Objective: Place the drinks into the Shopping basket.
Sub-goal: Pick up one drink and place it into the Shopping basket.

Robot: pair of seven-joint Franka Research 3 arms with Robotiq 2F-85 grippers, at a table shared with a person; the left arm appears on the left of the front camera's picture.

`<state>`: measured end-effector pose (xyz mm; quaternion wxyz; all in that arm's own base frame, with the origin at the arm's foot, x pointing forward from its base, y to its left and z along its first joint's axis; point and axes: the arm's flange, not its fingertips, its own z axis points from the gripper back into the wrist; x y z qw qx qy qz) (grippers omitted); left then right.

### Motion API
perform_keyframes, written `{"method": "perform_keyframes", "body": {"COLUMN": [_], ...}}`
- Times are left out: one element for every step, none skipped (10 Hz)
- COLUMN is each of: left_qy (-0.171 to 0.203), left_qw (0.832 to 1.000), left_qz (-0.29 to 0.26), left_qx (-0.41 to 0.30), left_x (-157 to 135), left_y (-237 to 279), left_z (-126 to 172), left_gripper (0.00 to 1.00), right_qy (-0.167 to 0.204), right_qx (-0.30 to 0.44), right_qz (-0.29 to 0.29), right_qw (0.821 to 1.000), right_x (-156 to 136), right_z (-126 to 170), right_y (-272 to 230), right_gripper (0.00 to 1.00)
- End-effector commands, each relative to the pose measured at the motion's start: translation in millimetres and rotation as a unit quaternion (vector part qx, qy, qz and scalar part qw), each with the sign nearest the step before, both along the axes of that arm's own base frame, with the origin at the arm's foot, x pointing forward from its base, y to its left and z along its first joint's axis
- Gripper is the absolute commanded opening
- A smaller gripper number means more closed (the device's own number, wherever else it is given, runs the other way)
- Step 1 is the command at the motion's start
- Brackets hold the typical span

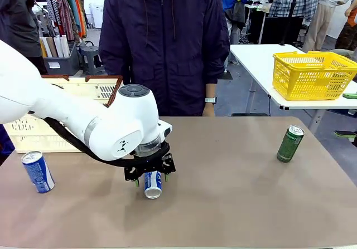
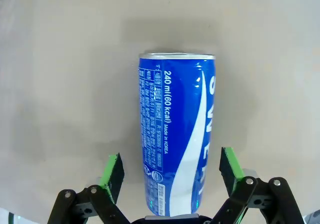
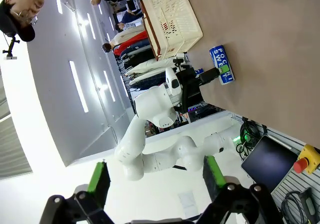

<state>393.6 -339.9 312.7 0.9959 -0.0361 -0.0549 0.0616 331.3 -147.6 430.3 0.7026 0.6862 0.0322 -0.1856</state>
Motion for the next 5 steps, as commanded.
{"method": "perform_keyframes", "body": {"left_qy": [-0.006,-0.011,-0.013,-0.030,-0.052], "left_qw": [1.000,1.000,1.000,0.999,0.998], "left_qz": [0.008,0.007,0.012,0.019,0.015], "left_qx": [0.008,0.015,0.007,0.009,0.024], "left_x": [-0.2,-0.1,-1.9,-1.3,-1.7], "left_y": [-3.5,-3.6,-3.6,-1.9,0.3], "left_z": [-7.2,-13.0,-12.5,-10.6,-8.7], "left_gripper": [1.00,1.00,1.00,1.00,0.40], "right_qy": [0.009,0.009,0.009,0.009,0.009], "right_qx": [0.004,0.004,0.004,0.004,0.004], "right_qz": [0.001,0.001,0.001,0.001,0.001], "right_qw": [1.000,1.000,1.000,1.000,1.000], "right_x": [1.6,1.6,1.6,1.6,1.6], "right_z": [6.3,6.3,6.3,6.3,6.3], "right_y": [-1.1,-1.1,-1.1,-1.1,-1.1], "right_gripper": [1.00,1.00,1.00,1.00,1.00]}}
